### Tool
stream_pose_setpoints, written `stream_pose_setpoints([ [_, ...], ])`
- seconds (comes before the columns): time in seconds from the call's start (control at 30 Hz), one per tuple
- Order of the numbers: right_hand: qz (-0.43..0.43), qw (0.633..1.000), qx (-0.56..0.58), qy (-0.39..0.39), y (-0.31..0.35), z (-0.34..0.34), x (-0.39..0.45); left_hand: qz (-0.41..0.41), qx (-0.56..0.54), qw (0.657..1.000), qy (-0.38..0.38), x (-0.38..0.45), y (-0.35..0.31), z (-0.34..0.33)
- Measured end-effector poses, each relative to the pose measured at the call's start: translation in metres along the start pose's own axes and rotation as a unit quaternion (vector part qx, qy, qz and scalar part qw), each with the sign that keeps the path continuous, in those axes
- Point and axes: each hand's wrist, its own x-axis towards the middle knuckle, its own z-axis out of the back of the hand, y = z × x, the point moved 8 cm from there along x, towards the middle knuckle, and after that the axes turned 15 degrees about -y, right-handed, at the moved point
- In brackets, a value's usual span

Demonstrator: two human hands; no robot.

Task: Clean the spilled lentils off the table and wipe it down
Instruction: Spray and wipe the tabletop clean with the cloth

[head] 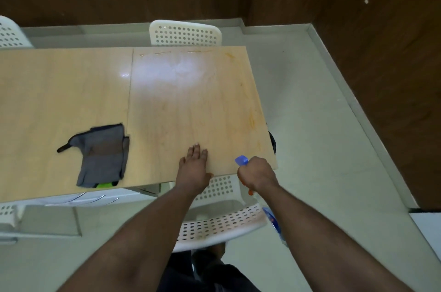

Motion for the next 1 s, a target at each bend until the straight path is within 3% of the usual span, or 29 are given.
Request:
stream_pose_setpoints([
  [0.57,0.205,0.967,-0.098,0.120,0.174,-0.118,-0.083,0.050,0.030,0.998,-0.030,-0.027,0.160,0.056],
  [0.83,0.185,0.973,-0.060,0.122,0.222,-0.145,-0.080,0.025,0.018,0.998,-0.049,-0.009,0.204,0.072],
  [1.0,0.154,0.984,-0.042,0.082,0.257,-0.145,-0.049,0.007,-0.002,0.999,-0.044,0.021,0.218,0.078],
])
